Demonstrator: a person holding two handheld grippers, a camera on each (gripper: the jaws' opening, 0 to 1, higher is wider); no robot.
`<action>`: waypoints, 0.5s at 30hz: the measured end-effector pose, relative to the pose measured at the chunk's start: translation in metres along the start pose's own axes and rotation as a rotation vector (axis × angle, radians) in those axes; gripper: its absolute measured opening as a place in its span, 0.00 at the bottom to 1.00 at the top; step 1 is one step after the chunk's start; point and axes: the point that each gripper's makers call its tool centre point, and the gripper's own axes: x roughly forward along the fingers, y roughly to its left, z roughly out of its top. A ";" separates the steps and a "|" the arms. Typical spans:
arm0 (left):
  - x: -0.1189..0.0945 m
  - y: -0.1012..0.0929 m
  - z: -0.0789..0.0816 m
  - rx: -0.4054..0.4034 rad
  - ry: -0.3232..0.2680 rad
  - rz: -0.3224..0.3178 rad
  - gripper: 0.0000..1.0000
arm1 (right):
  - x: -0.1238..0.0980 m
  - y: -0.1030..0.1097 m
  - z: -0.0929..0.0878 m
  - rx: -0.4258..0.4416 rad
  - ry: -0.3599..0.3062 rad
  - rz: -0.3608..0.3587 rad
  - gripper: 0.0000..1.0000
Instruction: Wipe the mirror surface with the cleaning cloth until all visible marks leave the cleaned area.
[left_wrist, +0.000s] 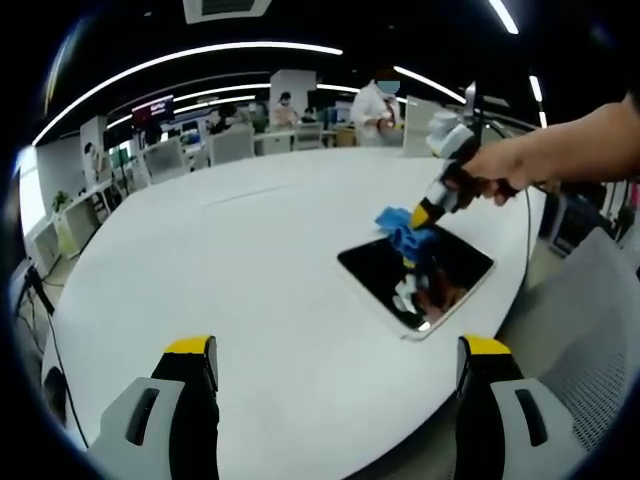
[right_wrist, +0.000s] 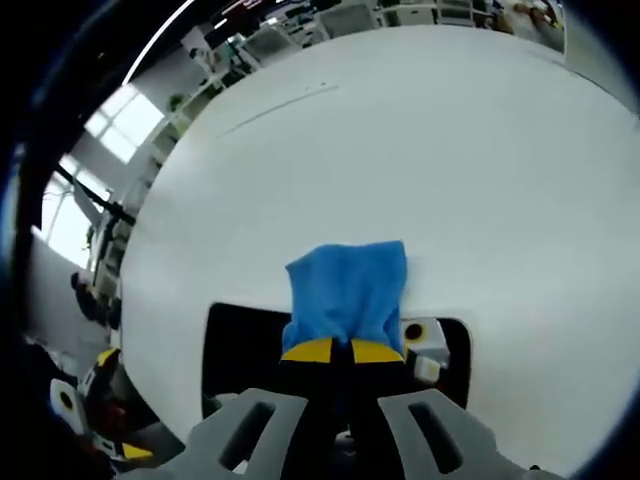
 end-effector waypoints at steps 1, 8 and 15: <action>0.000 0.000 0.000 0.002 0.000 0.000 1.00 | 0.000 0.000 -0.001 0.003 -0.003 -0.003 0.00; -0.001 0.001 0.001 -0.001 -0.007 0.005 1.00 | -0.003 0.001 -0.012 0.024 0.012 0.006 0.00; -0.001 0.000 0.001 0.005 -0.003 0.003 1.00 | -0.007 0.002 -0.020 0.035 0.015 0.012 0.00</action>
